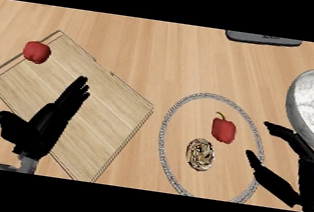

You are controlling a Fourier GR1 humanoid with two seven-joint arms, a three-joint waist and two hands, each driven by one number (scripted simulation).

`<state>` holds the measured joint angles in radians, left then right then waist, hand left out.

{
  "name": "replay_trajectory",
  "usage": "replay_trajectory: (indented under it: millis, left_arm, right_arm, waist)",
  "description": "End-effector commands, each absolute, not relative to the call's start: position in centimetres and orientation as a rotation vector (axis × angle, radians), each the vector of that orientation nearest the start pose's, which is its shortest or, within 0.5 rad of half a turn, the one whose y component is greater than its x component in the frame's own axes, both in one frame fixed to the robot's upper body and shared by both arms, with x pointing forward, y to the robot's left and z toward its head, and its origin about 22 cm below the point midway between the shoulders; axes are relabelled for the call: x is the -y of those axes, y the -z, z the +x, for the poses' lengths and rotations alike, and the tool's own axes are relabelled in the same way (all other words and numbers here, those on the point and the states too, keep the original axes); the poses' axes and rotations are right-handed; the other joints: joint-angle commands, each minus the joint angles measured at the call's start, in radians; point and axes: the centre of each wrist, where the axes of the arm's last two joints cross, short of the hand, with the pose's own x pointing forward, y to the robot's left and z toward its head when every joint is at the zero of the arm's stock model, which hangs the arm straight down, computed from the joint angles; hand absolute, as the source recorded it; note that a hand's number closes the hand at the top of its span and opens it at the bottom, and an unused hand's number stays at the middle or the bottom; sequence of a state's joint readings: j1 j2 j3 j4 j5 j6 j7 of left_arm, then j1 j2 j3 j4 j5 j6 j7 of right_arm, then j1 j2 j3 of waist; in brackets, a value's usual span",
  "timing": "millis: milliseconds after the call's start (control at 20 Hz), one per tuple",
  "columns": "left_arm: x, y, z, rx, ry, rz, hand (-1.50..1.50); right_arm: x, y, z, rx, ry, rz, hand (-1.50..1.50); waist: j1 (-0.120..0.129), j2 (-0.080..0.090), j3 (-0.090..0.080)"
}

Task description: Pick the cupcake from the placemat and place it in the bowl

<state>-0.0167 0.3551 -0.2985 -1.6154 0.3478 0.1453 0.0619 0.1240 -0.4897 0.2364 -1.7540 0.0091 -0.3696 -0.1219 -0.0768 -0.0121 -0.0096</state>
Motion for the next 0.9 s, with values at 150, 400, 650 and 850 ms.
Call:
replay_trajectory:
  millis: [150, 400, 650, 850]
  left_arm:
    - [-22.5, -3.4, 24.9, 1.474, 0.117, -0.247, 0.0]
    - [-22.3, -3.3, 25.1, 1.481, 0.106, -0.226, 0.0]
    - [-21.1, -3.1, 25.7, 1.483, 0.131, -0.248, 0.0]
    - [-20.0, -4.4, 26.6, 1.482, 0.143, -0.284, 0.0]
  right_arm:
    - [22.6, -4.8, 15.3, 1.817, -0.572, -0.583, -1.5]
    - [25.1, -6.6, 15.0, 1.543, -0.79, -0.892, -1.5]
    - [23.1, -9.9, 13.7, 1.283, -0.846, -0.956, -1.5]
    - [20.2, -11.7, 14.0, 1.12, -0.873, -0.953, -1.5]
  waist:
    - [0.051, 0.005, 0.004]
    - [0.044, 0.005, -0.004]
    - [0.056, 0.01, -0.003]
    - [0.093, 0.017, 0.001]
